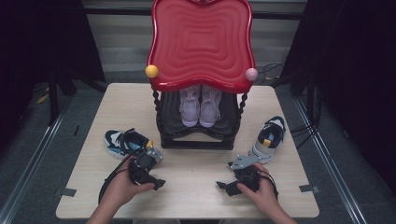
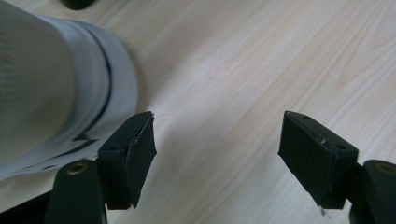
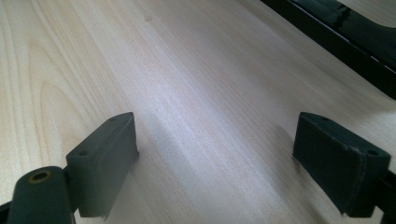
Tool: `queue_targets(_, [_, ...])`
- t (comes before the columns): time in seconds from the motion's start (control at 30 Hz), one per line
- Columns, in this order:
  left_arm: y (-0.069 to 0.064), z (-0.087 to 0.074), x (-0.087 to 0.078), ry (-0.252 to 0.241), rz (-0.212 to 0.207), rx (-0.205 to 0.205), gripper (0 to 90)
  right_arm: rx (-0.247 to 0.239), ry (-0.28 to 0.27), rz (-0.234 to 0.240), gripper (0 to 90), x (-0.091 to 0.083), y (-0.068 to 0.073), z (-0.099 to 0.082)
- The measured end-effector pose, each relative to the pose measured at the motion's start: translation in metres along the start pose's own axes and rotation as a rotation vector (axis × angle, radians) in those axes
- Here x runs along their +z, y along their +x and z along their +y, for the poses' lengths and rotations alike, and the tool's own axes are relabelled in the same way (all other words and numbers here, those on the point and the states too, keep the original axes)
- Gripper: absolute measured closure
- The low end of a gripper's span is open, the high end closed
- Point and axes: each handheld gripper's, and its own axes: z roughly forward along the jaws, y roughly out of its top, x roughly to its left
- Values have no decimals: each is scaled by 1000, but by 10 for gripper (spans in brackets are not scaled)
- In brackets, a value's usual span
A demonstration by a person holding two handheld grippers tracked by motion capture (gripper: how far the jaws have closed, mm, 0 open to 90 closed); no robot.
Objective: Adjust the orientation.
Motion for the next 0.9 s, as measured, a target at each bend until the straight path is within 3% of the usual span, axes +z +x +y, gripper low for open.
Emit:
queue_targets(0.1, [4,4,-6,-2,24,12,266,0,0,0,130,0,0,0])
queue_targets(0.33, [16,14,-21,-6,67,-1,268,-3,-3,0,130,0,0,0])
queue_targets(0.43, [19,18,-24,-8,64,-17,290,-4,-3,0,130,0,0,0])
queue_targets(0.5, [20,22,-25,9,71,-2,301,-4,-3,0,130,0,0,0])
queue_targets(0.67, [20,26,-29,30,68,-11,296,0,0,0,130,0,0,0])
queue_targets(0.9, [22,32,-41,11,81,-40,314,1,0,0,130,0,0,0])
